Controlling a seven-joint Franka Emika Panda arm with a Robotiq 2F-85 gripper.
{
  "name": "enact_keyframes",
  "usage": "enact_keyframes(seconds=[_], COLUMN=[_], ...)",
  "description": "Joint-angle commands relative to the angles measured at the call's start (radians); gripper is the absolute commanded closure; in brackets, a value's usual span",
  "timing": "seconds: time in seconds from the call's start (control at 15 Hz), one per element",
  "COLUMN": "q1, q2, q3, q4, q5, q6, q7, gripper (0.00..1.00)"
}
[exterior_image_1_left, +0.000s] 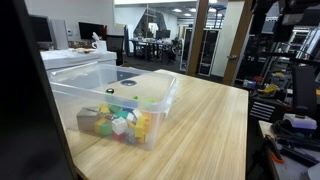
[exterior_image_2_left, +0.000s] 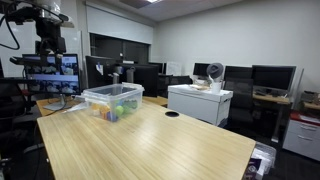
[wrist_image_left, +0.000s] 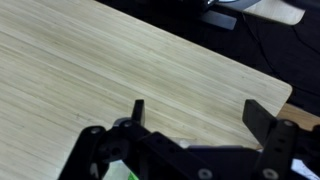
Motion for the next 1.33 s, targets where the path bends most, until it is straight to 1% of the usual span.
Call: enact_keyframes(seconds=[0.0, 0.27, 0.47, 0.67, 0.73, 0.93, 1.13, 1.27], q1=[0.017, 0.017, 0.006, -0.006, -0.012, -0.022, -0.037, -0.059], q2=[0.003, 0.003, 0.023, 0.068, 0.094, 0.162, 0.241, 0.312], q3=[-0.013, -0.012, -0.007, -0.004, -0.003, -0.001, -0.003, -0.007], q4=[0.002, -0.001, -0.015, -0.034, -0.040, -0.045, -0.039, -0.015], q5=[-0.008, -0.012, -0.025, -0.047, -0.062, -0.108, -0.151, -0.175], q6=[-0.002, 0.001, 0.052, 0.167, 0.225, 0.351, 0.456, 0.518], q7=[0.009, 0.008, 0.026, 0.041, 0.048, 0.074, 0.109, 0.153], gripper=[0.00, 0.00, 0.00, 0.00, 0.00, 0.00, 0.00, 0.00])
